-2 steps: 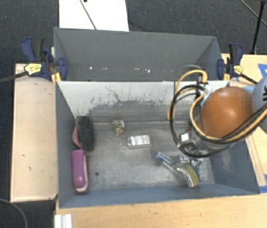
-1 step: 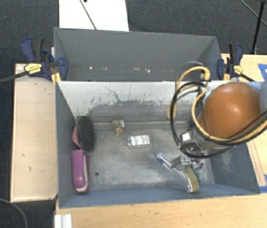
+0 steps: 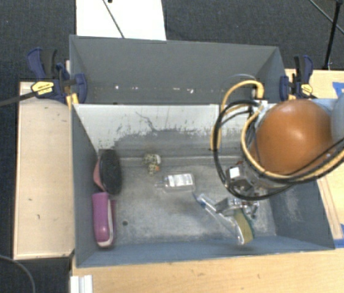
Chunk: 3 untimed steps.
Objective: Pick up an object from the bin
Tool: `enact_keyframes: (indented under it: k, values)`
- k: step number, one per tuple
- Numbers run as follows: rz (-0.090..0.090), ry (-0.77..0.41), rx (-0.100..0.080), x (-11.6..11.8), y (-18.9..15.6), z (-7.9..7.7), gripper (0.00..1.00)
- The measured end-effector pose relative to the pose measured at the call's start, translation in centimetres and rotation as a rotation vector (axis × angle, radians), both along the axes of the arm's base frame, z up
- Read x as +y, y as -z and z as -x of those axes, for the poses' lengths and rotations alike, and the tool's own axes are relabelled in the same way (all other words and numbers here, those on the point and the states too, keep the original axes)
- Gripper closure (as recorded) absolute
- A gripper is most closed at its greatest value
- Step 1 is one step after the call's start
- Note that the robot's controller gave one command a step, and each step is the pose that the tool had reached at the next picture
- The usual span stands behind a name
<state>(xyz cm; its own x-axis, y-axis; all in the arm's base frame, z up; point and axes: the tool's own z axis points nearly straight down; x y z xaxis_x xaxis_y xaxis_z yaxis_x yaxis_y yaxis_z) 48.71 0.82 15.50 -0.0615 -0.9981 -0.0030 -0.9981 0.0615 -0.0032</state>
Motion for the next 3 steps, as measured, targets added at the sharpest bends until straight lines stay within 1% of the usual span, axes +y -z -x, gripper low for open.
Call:
enact_keyframes:
  k: [1, 2, 3]
  values:
    - [0.000, 0.193, 0.005, 3.2, 2.2, -1.0, 1.00]
    - [0.000, 0.191, 0.001, 3.0, -0.4, 0.6, 1.00]
    - [0.001, 0.193, -0.002, 2.6, -5.8, 0.7, 1.00]
